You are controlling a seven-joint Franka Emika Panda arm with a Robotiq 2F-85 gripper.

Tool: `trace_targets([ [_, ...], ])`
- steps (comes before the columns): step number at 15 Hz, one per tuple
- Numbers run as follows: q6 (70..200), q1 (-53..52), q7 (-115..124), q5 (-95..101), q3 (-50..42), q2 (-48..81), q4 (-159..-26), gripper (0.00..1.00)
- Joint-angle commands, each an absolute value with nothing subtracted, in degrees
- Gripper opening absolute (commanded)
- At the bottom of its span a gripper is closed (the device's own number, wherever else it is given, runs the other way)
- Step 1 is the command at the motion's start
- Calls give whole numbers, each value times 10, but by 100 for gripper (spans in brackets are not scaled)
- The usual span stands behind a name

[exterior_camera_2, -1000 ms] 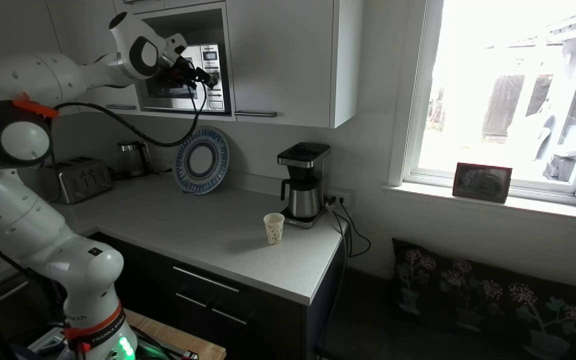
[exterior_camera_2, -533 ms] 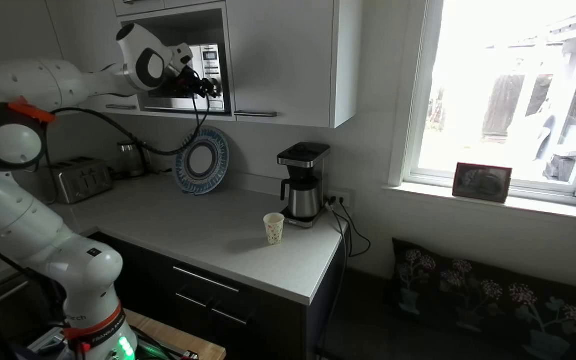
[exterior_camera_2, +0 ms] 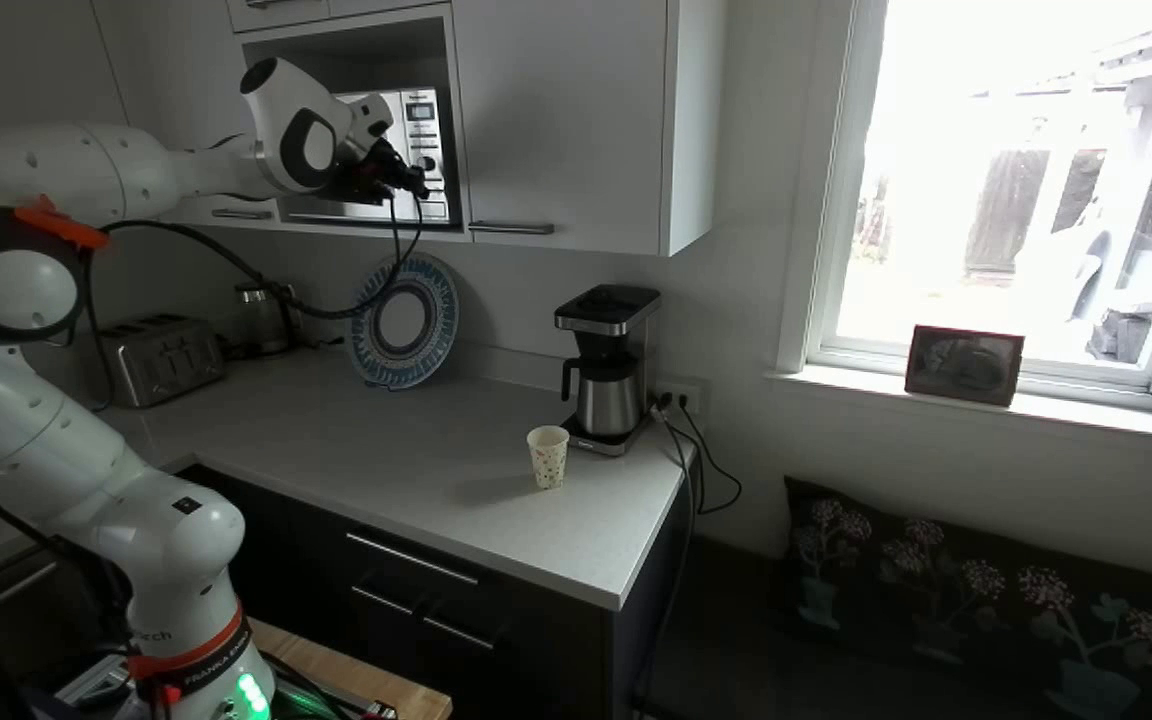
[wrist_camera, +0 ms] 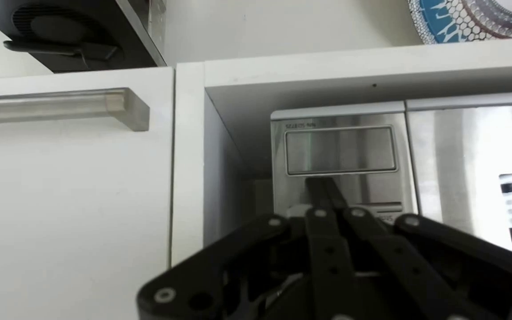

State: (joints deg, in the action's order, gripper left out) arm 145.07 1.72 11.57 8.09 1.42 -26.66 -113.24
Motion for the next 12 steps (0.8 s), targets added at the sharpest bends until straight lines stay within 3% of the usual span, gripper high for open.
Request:
trace_targets([
  [1, 1471, 22, 111, 58, 15, -276, -1152, 0],
  [12, 1459, 27, 110, 58, 21, -266, -1135, 0],
])
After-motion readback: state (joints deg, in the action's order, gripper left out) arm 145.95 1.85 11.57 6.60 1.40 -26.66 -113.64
